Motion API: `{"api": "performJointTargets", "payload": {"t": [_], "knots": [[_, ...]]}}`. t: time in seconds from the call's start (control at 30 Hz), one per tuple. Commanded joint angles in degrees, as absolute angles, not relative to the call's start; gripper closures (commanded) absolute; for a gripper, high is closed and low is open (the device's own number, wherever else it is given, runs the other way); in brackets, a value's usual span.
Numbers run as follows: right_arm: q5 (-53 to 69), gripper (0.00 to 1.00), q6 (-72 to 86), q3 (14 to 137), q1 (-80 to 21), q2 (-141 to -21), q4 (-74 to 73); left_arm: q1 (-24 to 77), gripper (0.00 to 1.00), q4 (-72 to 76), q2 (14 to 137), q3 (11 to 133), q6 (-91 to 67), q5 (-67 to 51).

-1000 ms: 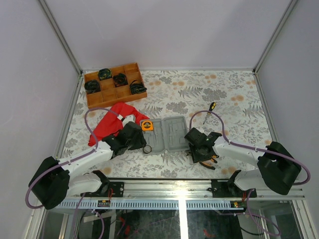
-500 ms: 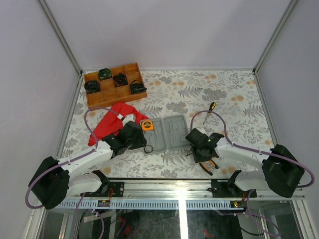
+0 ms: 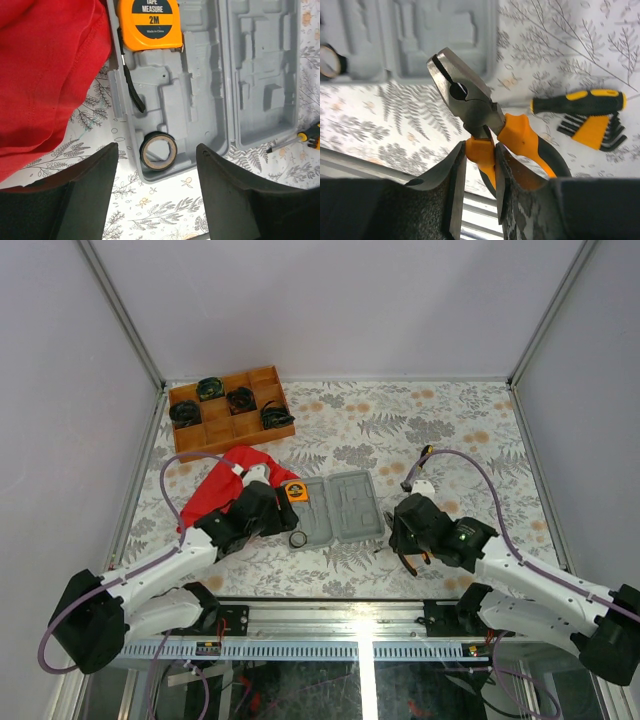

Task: Sort the tools into containers
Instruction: Pick up the pliers at the center of the board, then place the pliers in the storage box.

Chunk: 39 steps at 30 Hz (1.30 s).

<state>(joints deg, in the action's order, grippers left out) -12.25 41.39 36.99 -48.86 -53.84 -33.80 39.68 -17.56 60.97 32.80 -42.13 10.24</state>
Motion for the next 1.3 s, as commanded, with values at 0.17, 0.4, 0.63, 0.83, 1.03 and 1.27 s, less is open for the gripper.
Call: {"api": "performJointTargets", "payload": {"t": [0.17, 0.4, 0.63, 0.83, 1.03, 1.27], "knots": [[-15.0, 1.00, 52.6, 39.1, -49.4, -51.2, -13.5, 41.4, 0.34, -14.1, 57.9, 34.5, -41.0, 6.0], [-13.4, 1.00, 61.0, 38.3, -49.4, -54.7, -0.6, 48.3, 0.34, -8.3, 57.7, 36.1, -42.3, 3.6], [-7.5, 1.00, 64.7, 39.7, -49.3, -60.1, 7.5, 55.1, 0.33, 2.7, 52.3, 32.4, -41.0, 4.9], [-0.7, 1.00, 68.2, 38.9, -49.3, -63.1, 14.8, 56.0, 0.33, 6.6, 54.1, 31.6, -40.5, 2.4], [3.7, 1.00, 70.6, 38.5, -49.3, -64.3, 18.5, 56.4, 0.34, 7.1, 57.6, 31.4, -40.6, 3.2], [8.1, 1.00, 71.9, 38.6, -49.3, -65.5, 20.9, 56.4, 0.49, 7.7, 59.1, 31.7, -40.7, 3.3]]}}
